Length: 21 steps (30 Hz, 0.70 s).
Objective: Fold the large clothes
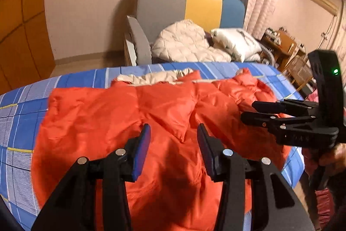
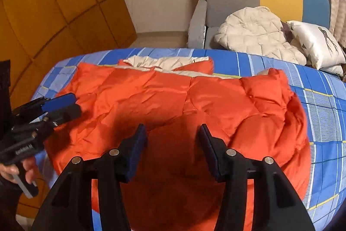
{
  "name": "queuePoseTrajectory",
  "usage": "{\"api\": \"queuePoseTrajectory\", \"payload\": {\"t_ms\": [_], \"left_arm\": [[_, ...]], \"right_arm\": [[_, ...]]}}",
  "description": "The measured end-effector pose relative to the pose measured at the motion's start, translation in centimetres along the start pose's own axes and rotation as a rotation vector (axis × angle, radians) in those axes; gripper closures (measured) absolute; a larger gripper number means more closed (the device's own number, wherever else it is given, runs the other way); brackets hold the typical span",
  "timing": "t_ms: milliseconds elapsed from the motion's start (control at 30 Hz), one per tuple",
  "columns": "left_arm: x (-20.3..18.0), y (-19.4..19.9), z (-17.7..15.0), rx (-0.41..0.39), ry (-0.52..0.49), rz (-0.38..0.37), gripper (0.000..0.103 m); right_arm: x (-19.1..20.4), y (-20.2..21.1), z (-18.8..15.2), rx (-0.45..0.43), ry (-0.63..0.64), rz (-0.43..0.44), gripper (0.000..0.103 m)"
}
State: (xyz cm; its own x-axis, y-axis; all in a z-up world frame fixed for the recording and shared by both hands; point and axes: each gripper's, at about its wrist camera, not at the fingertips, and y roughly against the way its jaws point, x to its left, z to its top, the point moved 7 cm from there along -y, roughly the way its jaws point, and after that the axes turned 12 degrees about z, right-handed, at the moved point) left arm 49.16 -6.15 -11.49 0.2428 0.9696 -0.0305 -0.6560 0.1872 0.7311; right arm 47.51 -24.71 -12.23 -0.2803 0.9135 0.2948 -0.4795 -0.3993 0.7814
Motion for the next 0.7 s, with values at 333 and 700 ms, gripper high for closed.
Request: {"api": "queuePoseTrajectory", "payload": {"t_ms": [333, 700], "left_arm": [[1.6, -7.1, -0.9, 0.116, 0.061, 0.133, 0.063], [1.8, -3.4, -1.3, -0.013, 0.169, 0.159, 0.056]], "right_arm": [[-2.5, -4.8, 0.1, 0.085, 0.024, -0.158, 0.052], [-2.7, -2.5, -0.8, -0.022, -0.058, -0.094, 0.053]]}}
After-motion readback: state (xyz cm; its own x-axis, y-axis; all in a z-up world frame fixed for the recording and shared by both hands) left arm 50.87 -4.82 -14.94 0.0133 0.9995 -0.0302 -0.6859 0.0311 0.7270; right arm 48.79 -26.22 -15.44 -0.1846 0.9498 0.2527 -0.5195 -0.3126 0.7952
